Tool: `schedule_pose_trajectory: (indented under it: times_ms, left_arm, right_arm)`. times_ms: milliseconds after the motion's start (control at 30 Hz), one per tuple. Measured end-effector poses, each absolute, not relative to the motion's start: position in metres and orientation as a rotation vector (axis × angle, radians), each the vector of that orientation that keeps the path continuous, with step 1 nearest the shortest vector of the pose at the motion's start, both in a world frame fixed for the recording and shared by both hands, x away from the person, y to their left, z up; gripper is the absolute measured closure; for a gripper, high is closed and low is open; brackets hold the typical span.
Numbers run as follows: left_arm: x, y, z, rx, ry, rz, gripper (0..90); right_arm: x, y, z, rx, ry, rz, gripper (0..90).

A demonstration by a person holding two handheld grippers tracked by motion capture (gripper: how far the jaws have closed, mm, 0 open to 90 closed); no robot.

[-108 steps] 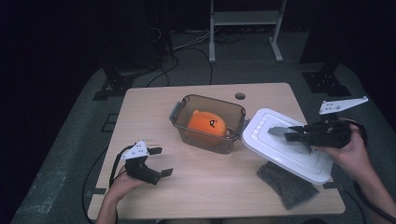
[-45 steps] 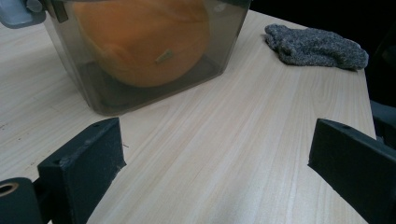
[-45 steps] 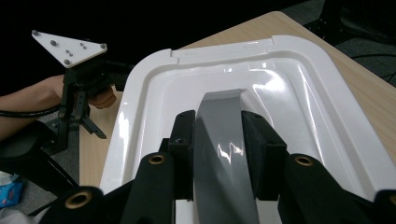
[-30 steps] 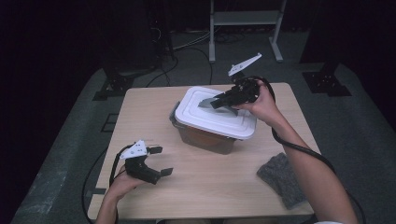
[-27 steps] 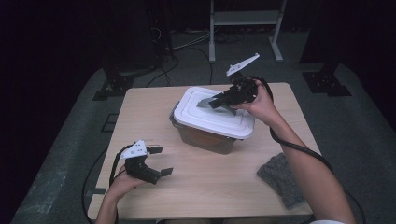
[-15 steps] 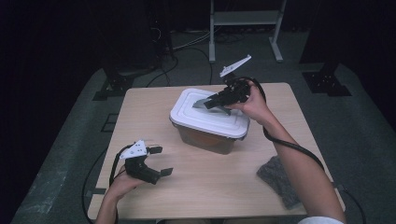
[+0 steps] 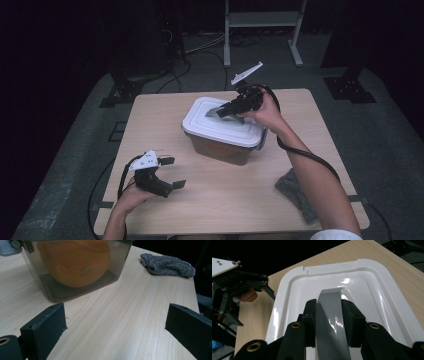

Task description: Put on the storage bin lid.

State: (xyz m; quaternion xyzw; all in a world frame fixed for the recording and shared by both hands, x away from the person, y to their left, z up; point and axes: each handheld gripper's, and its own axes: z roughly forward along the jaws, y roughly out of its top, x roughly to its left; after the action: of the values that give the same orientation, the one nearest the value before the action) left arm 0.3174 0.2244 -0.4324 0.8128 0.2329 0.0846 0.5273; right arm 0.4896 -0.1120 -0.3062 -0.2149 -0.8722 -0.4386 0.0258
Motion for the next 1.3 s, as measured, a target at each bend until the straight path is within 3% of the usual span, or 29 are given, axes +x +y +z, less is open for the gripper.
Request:
schedule_pose_trajectory:
  times_ms: [1300]
  left_arm:
    - [0.317,0.222,-0.434,1.943,0.548,0.183,2.6]
  right_arm:
    - [0.497,-0.107,-0.33,-0.676,-2.723,-1.342,65.8]
